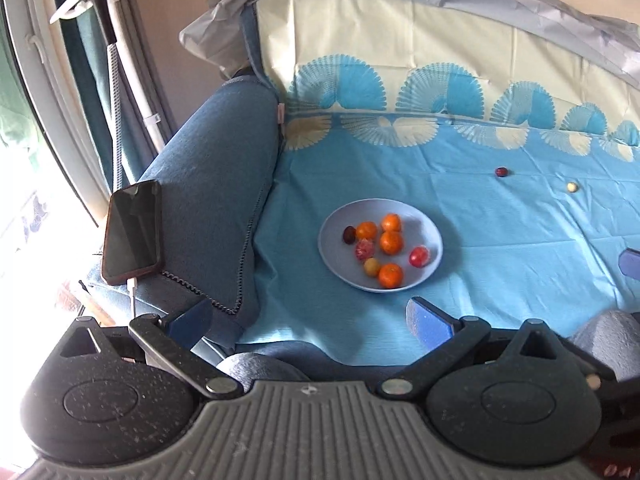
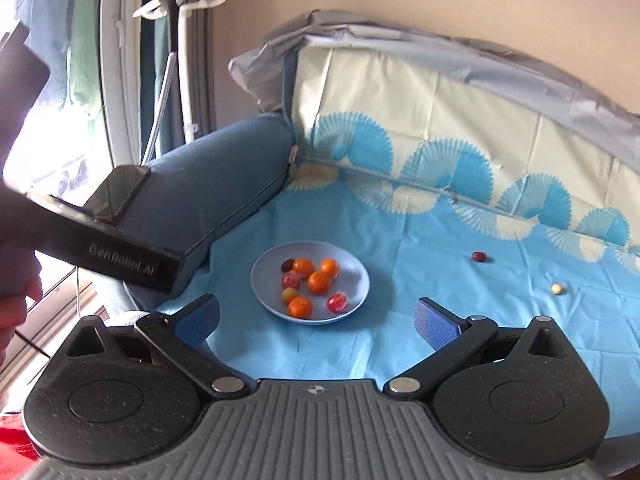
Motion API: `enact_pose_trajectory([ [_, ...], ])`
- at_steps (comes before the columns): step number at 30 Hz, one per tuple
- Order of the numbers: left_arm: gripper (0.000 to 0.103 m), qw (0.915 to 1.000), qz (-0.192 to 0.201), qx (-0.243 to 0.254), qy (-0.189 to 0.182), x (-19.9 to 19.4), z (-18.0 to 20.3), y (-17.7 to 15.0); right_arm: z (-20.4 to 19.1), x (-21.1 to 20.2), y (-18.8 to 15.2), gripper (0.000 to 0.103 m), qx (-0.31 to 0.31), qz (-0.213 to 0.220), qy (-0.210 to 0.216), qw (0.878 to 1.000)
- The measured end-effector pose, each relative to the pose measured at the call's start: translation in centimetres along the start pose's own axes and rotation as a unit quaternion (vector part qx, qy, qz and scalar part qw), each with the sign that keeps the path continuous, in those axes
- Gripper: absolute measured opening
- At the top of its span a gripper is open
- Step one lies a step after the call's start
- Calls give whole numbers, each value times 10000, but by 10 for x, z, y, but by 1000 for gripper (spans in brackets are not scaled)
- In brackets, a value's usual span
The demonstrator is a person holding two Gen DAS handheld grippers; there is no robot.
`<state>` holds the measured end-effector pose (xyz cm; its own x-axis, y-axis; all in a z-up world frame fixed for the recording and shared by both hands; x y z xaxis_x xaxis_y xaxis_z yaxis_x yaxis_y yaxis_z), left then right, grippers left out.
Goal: Organize fruits
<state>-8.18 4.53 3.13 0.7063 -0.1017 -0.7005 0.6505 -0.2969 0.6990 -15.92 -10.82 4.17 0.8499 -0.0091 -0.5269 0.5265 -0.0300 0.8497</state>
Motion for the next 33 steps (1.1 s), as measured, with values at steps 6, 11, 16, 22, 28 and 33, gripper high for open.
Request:
enact_pose_trajectory([
  [6, 103, 9999, 108, 114, -7, -12, 10, -4, 9, -10, -5, 102, 158, -5, -148, 9998],
  [11, 103, 9999, 103, 127, -30, -14, 11, -5, 8, -12, -7, 102, 161, -30, -145, 9998],
  [16, 103, 9999, 93, 111, -36, -13, 9, -5, 4, -10, -5, 102, 102, -16, -129, 9999],
  [22, 103, 9999, 91, 101, -69, -12, 8, -5, 3, -7, -7, 102, 82, -92, -126, 9998],
  [28, 103, 9996, -160, 243, -41, 2, 14, -4, 8, 3, -11, 102, 199, -217, -90, 9995],
  [33, 103, 9986, -420, 328, -67, 20, 21, -1, 18, 20, -18, 102, 432, -448, -8, 9981],
])
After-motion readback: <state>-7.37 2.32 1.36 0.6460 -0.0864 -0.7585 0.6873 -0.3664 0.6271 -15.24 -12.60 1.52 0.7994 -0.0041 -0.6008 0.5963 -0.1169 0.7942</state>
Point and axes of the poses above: each gripper's, at about its wrist camera, not at the fingertips, and x roughly the way its jaws point, z to its right, y to its top, the point moved 3 cm from there along x, roughly the way its jaws point, and after that the axes turned 3 degrees about -y, right-handed, at the moved point
